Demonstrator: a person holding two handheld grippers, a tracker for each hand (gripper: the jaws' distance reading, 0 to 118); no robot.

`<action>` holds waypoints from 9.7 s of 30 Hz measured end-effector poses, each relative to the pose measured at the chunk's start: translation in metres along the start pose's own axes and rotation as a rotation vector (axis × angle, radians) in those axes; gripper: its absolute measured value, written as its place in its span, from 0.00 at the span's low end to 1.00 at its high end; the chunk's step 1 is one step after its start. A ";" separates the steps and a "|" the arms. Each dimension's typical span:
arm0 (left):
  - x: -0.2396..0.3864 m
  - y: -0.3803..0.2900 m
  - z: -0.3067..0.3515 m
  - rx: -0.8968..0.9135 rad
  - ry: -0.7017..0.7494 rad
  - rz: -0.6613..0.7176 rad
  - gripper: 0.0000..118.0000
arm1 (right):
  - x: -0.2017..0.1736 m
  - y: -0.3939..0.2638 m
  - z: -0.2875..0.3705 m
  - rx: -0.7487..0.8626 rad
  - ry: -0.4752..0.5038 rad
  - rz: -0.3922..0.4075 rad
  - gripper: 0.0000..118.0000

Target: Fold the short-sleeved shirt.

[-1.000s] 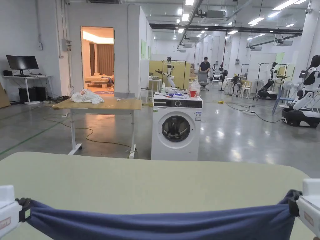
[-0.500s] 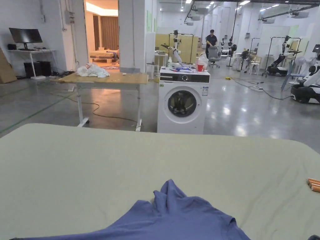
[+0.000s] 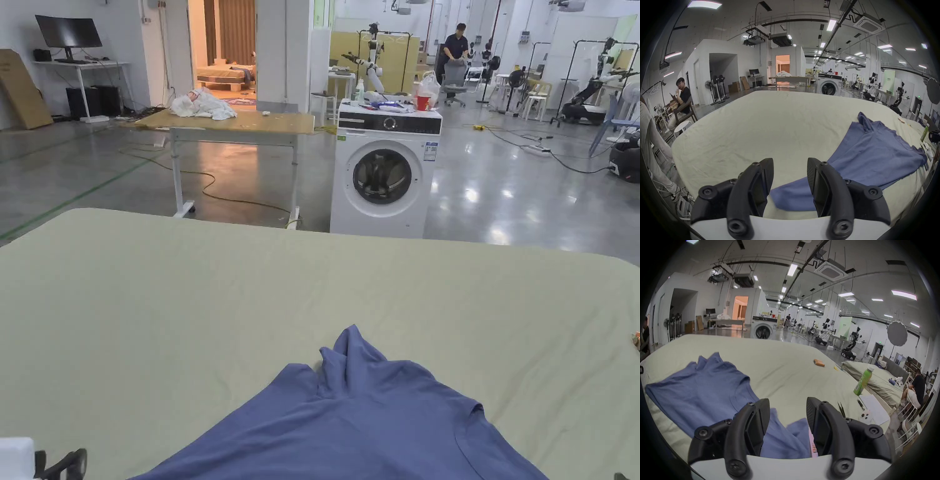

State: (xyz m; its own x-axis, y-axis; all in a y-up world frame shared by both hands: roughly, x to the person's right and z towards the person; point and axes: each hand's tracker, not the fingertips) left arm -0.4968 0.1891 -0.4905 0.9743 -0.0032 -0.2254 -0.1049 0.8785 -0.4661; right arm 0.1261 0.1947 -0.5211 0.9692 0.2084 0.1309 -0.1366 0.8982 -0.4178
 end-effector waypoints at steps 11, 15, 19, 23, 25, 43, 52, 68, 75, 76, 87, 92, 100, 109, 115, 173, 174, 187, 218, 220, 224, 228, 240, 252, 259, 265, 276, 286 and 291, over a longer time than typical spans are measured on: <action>0.109 0.045 -0.004 0.184 -0.119 -0.112 0.37 | -0.103 0.068 0.019 0.268 0.092 -0.059 0.43; 0.139 0.057 0.001 0.268 -0.129 -0.149 0.31 | -0.135 0.087 0.024 0.328 0.135 -0.066 0.42; 0.157 0.063 0.001 0.316 -0.119 -0.189 0.07 | -0.156 0.104 0.031 0.366 0.155 -0.127 0.10; 0.159 0.064 0.000 0.325 -0.109 -0.168 0.00 | -0.169 0.115 0.028 0.360 0.204 -0.157 0.04; 0.155 0.065 0.000 0.338 -0.067 -0.114 0.00 | -0.174 0.115 0.028 0.368 0.210 -0.177 0.02; -0.026 0.020 -0.021 -0.166 -0.003 0.085 0.00 | -0.210 0.097 0.004 0.299 0.305 -0.049 0.01; -0.056 -0.018 -0.068 -0.413 -0.013 0.305 0.52 | -0.219 0.082 -0.008 0.231 0.325 -0.009 0.01; 0.011 -0.020 -0.084 -0.463 0.026 0.004 0.01 | -0.201 0.090 -0.092 0.069 0.313 0.046 0.02; 0.007 -0.023 -0.057 -0.375 0.029 0.046 0.00 | -0.200 0.122 -0.236 -0.234 0.376 0.194 0.46; 0.006 -0.024 -0.054 -0.373 0.030 0.045 0.00 | -0.200 0.123 -0.256 -0.257 0.379 0.218 0.47; -0.004 -0.028 -0.066 -0.385 0.042 0.061 0.00 | -0.225 0.115 -0.358 -0.492 0.526 0.330 0.63; -0.003 -0.029 -0.071 -0.392 0.048 0.035 0.00 | -0.235 0.110 -0.355 -0.496 0.532 0.314 0.39; -0.002 -0.031 -0.072 -0.383 0.053 0.028 0.00 | -0.248 0.113 -0.333 -0.422 0.539 0.408 0.03; -0.002 -0.008 -0.045 -0.219 0.030 0.010 0.00 | -0.201 0.161 -0.261 -0.204 0.481 0.252 0.03; 0.006 0.055 -0.038 -0.070 -0.032 -0.073 0.00 | -0.145 0.211 -0.198 -0.026 0.382 0.185 0.03; 0.090 0.328 -0.089 0.271 -0.165 -0.145 0.00 | 0.008 0.344 -0.114 0.247 0.094 0.037 0.03; 0.086 0.315 -0.084 0.276 -0.175 -0.134 0.00 | 0.009 0.331 -0.108 0.250 0.097 0.038 0.03; 0.037 0.191 -0.011 0.220 -0.228 -0.091 0.00 | 0.020 0.186 -0.006 0.172 0.175 0.068 0.03; 0.011 -0.042 0.005 -0.237 -0.212 -0.129 0.00 | -0.002 -0.045 0.040 -0.389 0.209 0.165 0.04; 0.010 -0.051 -0.001 -0.265 -0.206 -0.137 0.00 | -0.005 -0.054 0.034 -0.436 0.218 0.180 0.04; 0.006 -0.064 -0.013 -0.310 -0.201 -0.129 0.02 | -0.011 -0.061 0.029 -0.460 0.214 0.185 0.14; 0.031 -0.060 0.015 -0.297 -0.187 -0.134 0.21 | -0.015 -0.054 0.038 -0.466 0.170 0.196 0.54; 0.090 -0.005 0.003 -0.034 -0.259 -0.163 0.35 | -0.065 0.017 0.045 0.011 0.163 -0.036 0.54; 0.163 0.038 0.006 0.314 -0.179 -0.197 0.00 | -0.136 0.073 0.038 0.398 0.130 -0.134 0.06; 0.157 0.049 0.015 0.353 -0.163 -0.195 0.00 | -0.137 0.078 0.037 0.416 0.141 -0.140 0.01; 0.116 0.040 0.022 0.160 -0.216 -0.253 0.00 | -0.137 0.071 0.037 0.372 0.183 -0.111 0.01; 0.032 -0.038 0.038 -0.356 -0.152 -0.157 0.18 | -0.147 0.035 0.023 0.223 0.234 -0.078 0.01; 0.033 -0.074 0.001 -0.591 -0.119 -0.028 0.38 | -0.135 0.013 0.022 0.134 0.222 -0.050 0.01; 0.048 -0.067 0.006 -0.584 -0.112 -0.109 0.15 | -0.109 0.001 0.027 0.056 0.186 -0.038 0.02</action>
State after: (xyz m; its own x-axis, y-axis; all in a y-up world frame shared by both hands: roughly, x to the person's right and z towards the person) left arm -0.4422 0.1329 -0.4649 0.9973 -0.0003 -0.0738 -0.0650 0.4686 -0.8810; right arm 0.0149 0.1828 -0.5116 0.9943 0.1035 -0.0253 -0.1056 0.9253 -0.3643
